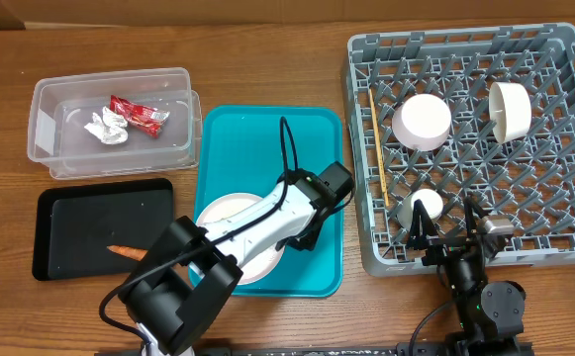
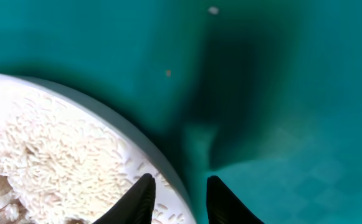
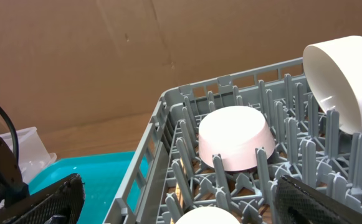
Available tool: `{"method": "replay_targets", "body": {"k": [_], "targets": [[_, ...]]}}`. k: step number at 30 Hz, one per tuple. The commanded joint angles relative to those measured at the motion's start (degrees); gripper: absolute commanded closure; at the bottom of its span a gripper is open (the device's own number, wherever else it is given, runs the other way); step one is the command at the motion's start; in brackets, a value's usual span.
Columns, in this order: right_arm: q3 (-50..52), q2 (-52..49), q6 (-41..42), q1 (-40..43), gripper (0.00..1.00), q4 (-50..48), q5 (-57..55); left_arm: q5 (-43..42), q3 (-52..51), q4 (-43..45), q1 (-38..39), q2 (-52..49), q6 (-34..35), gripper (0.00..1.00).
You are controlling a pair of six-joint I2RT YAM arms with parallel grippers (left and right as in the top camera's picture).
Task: Sort waste into correct bins and load items into the dishwasher
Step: 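Grasp the rim of the white plate with the left gripper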
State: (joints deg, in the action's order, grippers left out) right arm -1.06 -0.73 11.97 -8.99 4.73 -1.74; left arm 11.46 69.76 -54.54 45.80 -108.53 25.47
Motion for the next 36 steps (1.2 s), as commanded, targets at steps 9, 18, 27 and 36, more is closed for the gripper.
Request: {"method": "replay_targets", "body": {"k": [9, 18, 27, 36], "targets": [[0.6, 0.6, 0.0, 0.3, 0.0, -0.2, 0.0, 1.2, 0.5, 1.4, 0.5, -5.9, 0.3, 0.82], [0.6, 0.6, 0.0, 0.3, 0.0, -0.2, 0.0, 1.2, 2.5, -0.4, 0.5, -6.0, 0.3, 0.96], [0.6, 0.6, 0.0, 0.3, 0.0, -0.2, -0.1, 5.5, 12.0, -10.7, 0.8, -3.6, 10.7, 0.96], [0.6, 0.6, 0.0, 0.3, 0.0, -0.2, 0.0, -1.6, 13.8, -11.6, -3.8, 6.7, 15.8, 0.96]]}}
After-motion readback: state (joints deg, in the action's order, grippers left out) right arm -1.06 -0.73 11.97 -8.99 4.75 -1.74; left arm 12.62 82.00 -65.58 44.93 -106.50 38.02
